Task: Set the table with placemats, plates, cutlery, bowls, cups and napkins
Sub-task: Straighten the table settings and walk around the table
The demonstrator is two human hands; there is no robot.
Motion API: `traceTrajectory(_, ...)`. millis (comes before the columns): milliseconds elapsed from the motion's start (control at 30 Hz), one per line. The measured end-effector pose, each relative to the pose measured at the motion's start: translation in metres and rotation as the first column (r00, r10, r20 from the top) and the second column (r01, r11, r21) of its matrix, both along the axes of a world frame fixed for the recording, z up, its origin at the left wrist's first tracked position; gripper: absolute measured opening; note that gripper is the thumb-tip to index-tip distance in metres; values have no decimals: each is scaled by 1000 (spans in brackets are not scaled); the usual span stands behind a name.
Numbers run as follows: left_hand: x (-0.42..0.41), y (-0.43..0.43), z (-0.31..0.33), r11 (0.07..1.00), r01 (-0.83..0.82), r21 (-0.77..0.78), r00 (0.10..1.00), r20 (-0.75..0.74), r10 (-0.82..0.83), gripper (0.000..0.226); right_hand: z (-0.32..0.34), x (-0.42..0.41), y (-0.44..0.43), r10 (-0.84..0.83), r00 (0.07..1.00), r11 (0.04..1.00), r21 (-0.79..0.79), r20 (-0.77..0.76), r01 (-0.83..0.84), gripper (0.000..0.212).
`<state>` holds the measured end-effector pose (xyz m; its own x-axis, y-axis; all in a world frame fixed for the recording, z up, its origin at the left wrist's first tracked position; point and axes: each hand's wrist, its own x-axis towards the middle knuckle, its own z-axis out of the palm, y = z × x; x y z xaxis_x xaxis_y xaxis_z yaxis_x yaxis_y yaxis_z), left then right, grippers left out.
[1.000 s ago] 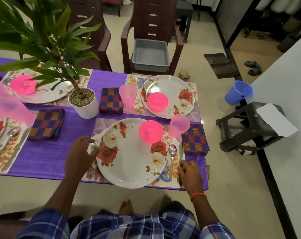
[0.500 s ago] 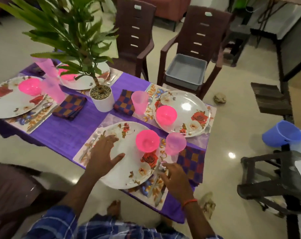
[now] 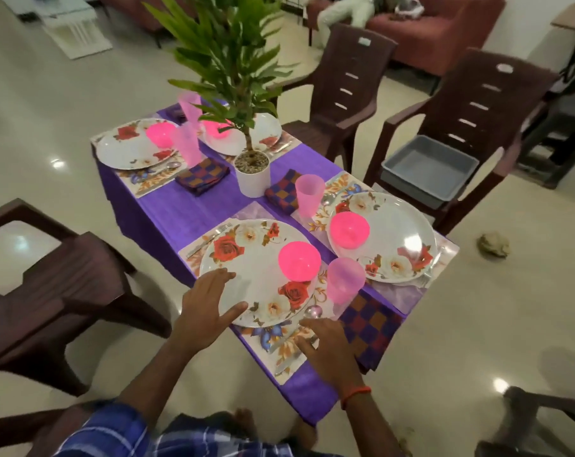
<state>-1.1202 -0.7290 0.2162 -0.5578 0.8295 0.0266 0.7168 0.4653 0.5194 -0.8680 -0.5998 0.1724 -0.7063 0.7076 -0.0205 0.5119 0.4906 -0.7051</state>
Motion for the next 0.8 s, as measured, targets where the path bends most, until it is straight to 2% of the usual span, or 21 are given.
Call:
traceTrajectory(300,29,-55,7,993,-112,44,992,-52,114,79,23,6,-29,122,992,990,67,17,-122,35)
traceTrajectory(433,51,-81,10,994,-106,39,992,-63,108,90,37,18,-47,92,996,992,91,-1,-92,34)
traceTrajectory(567,84,-117,12,987,-149,56,989,-11,150,80,50,44,-80,88,996,989,120,-1,-87,35)
traceTrajectory(800,131,-179,13,991,-134,18,991,-17,135,77,70,75,-132,114,991,988,97,69,-121,47)
